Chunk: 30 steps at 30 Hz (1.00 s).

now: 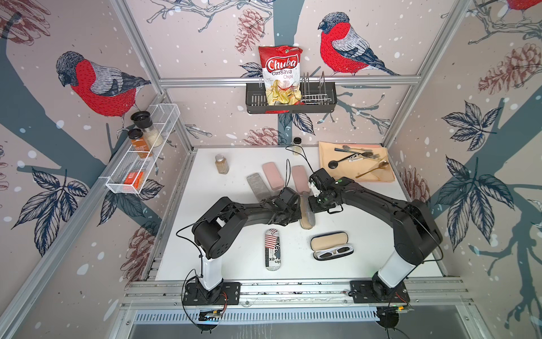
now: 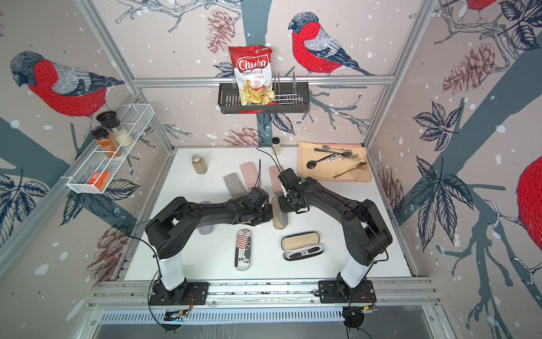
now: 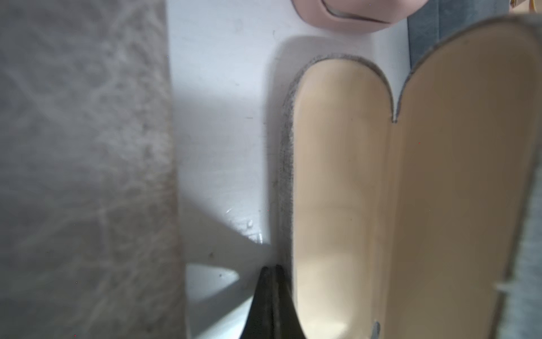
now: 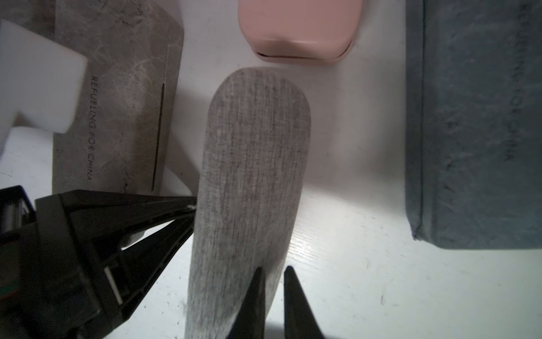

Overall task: Close the glasses case
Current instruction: Close the glasses case at the center of the board.

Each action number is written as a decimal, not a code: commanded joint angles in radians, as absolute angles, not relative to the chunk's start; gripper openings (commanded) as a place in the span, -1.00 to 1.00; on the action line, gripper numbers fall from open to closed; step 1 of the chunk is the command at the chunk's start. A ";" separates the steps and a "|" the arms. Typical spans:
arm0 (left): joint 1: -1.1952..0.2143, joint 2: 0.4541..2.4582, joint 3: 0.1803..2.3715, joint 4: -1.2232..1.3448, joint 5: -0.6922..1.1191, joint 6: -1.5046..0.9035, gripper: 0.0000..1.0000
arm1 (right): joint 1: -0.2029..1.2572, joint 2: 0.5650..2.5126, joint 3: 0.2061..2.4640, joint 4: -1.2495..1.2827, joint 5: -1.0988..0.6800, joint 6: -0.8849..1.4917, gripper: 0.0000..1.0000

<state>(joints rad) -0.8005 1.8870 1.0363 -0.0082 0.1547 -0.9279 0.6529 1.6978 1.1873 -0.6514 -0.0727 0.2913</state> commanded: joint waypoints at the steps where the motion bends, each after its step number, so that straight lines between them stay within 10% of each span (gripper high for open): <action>1: -0.801 1.883 1.037 0.061 0.183 -0.925 -1.00 | 0.663 1.710 1.189 -0.619 -0.154 0.301 -0.67; 30: -0.799 1.835 1.040 0.026 0.147 -0.922 -1.00 | 0.663 1.677 1.203 -0.674 -0.097 0.296 -1.00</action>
<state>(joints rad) -0.8005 1.8565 1.0348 0.0383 0.1776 -0.9272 0.6666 1.6985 1.1893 -0.6193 -0.1440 0.2920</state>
